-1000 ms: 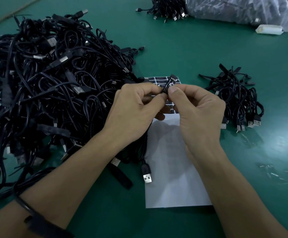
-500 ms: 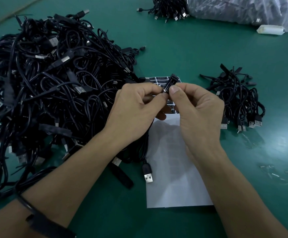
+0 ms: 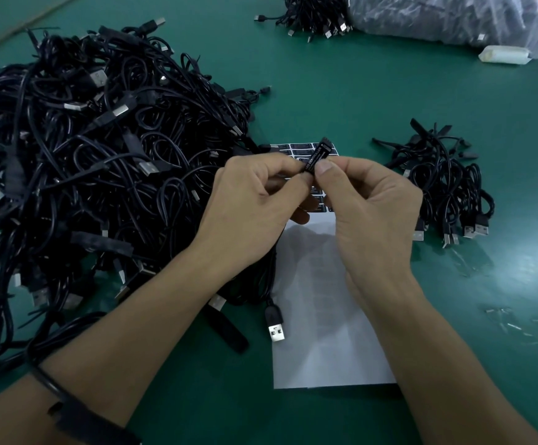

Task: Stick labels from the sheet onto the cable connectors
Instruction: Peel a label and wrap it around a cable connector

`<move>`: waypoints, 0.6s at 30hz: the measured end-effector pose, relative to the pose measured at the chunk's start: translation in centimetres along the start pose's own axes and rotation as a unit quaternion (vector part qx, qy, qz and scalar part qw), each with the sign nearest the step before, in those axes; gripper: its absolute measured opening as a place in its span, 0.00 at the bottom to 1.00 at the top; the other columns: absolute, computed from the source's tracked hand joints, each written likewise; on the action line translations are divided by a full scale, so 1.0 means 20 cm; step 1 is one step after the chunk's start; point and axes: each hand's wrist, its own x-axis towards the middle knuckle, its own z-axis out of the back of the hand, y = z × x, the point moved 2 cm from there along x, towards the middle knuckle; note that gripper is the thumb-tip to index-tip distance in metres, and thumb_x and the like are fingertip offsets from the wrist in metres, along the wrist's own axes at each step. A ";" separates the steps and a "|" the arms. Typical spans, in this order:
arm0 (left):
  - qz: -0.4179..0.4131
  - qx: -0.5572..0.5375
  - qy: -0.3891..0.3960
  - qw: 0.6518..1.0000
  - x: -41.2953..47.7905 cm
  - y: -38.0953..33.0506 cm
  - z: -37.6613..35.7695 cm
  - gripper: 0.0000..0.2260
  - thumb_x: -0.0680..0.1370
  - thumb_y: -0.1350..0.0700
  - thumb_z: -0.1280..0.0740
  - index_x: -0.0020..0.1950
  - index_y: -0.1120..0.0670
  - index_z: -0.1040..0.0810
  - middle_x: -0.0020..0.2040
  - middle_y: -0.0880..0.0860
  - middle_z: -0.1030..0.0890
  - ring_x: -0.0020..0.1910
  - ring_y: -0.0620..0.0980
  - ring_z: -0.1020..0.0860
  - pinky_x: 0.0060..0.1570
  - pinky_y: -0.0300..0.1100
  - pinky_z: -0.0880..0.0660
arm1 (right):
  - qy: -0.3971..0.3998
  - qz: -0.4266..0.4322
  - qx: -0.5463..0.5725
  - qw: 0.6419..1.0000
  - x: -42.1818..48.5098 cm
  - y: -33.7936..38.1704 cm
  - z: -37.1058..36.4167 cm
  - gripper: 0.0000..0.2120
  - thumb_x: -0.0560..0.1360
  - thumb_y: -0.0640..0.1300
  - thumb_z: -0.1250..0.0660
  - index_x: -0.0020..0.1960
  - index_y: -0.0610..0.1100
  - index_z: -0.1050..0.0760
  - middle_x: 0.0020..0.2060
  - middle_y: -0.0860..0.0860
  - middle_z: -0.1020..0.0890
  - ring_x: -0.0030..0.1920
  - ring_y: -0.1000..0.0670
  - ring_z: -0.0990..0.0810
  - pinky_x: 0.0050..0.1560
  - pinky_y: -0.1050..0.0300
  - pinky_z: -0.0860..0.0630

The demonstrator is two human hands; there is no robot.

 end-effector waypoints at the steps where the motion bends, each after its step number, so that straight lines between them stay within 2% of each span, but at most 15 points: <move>1: 0.001 -0.003 0.000 1.000 0.00 0.00 0.00 0.06 0.80 0.61 0.32 0.48 0.56 0.15 0.37 0.51 0.14 0.36 0.51 0.14 0.39 0.45 0.17 | 0.000 -0.001 0.000 1.000 0.00 0.00 0.00 0.09 0.75 0.37 0.28 0.39 0.48 0.17 0.31 0.54 0.16 0.32 0.60 0.20 0.36 0.69 0.24; 7: 0.000 0.002 -0.002 1.000 0.00 0.00 0.00 0.06 0.80 0.61 0.32 0.48 0.58 0.15 0.37 0.52 0.14 0.37 0.51 0.14 0.40 0.48 0.17 | -0.003 -0.007 0.001 1.000 0.00 0.01 0.00 0.08 0.75 0.36 0.28 0.39 0.45 0.17 0.30 0.55 0.17 0.30 0.61 0.21 0.34 0.69 0.25; 15: 0.006 0.002 -0.002 1.000 0.00 0.00 0.00 0.06 0.80 0.60 0.32 0.48 0.57 0.15 0.37 0.53 0.14 0.36 0.52 0.14 0.40 0.49 0.16 | -0.005 -0.014 -0.002 1.000 0.00 0.01 0.00 0.07 0.75 0.37 0.28 0.40 0.46 0.17 0.32 0.53 0.15 0.33 0.59 0.19 0.37 0.67 0.24; 18: 0.008 0.005 -0.002 1.000 0.00 0.00 0.00 0.06 0.80 0.60 0.32 0.47 0.56 0.15 0.37 0.52 0.14 0.35 0.50 0.14 0.38 0.43 0.18 | -0.002 -0.011 -0.007 1.000 0.00 0.01 0.00 0.07 0.76 0.37 0.28 0.40 0.46 0.17 0.32 0.53 0.16 0.33 0.58 0.19 0.37 0.67 0.24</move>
